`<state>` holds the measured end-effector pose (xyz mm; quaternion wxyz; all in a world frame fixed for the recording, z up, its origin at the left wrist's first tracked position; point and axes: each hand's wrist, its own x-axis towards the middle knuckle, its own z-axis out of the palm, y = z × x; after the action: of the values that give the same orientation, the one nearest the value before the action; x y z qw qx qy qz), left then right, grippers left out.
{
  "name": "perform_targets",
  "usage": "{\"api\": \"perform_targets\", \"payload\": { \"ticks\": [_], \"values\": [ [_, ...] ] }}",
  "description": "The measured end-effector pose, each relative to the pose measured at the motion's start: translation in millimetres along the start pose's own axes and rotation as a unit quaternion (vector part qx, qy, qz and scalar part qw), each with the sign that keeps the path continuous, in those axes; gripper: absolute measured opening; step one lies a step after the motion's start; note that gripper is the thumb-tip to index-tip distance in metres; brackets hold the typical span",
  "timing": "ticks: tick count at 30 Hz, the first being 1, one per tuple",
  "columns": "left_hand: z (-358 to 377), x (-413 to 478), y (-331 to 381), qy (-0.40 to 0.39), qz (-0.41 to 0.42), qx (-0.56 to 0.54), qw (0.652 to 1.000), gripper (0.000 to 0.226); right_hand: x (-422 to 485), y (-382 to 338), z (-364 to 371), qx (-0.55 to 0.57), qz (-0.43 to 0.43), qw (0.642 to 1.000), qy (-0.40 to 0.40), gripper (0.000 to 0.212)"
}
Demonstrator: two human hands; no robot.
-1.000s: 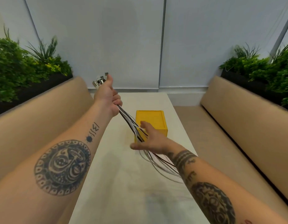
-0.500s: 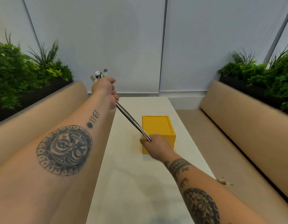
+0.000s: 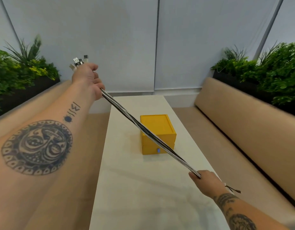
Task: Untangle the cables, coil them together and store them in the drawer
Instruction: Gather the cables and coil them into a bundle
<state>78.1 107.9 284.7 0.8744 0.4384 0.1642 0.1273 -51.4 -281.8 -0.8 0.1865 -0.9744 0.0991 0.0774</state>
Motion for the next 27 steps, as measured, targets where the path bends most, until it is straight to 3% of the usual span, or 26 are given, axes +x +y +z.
{"api": "perform_targets", "payload": {
  "ticks": [3,5,7,10,13,16,19,22,25,27],
  "values": [
    [9,-2,-8,-0.016,0.016,0.001,1.000,0.023,7,-8,1,-0.032,-0.003,0.994,-0.106,0.055],
    [17,-9,-14,-0.043,0.015,0.007,0.999,0.024,10,-19,-4,-0.049,-0.048,0.981,-0.179,0.090],
    [25,-19,-20,-0.074,0.013,0.025,0.997,0.028,10,-42,-15,0.018,-0.097,0.974,-0.202,0.119],
    [36,-32,-38,-0.111,0.005,0.047,0.993,0.034,5,-108,-53,0.233,-0.222,0.932,-0.168,0.108],
    [47,-45,-64,-0.142,-0.020,0.054,0.988,0.038,-1,-174,-90,0.344,-0.304,0.883,-0.100,0.093],
    [58,-61,-83,-0.182,-0.040,0.052,0.981,0.039,-1,-202,-102,0.377,-0.311,0.870,-0.063,0.037],
    [63,-78,-92,-0.219,-0.034,0.068,0.973,0.041,9,-188,-76,0.429,-0.284,0.850,-0.115,0.049],
    [59,-94,-110,-0.219,-0.001,0.083,0.972,0.027,17,-168,-59,0.383,-0.294,0.865,-0.139,0.050],
    [57,-100,-120,-0.193,0.011,0.057,0.979,0.034,22,-155,-60,0.407,-0.339,0.815,-0.234,0.033],
    [57,-99,-118,-0.158,0.009,0.037,0.987,0.046,20,-144,-60,0.419,-0.360,0.801,-0.230,0.031]
  ]
}}
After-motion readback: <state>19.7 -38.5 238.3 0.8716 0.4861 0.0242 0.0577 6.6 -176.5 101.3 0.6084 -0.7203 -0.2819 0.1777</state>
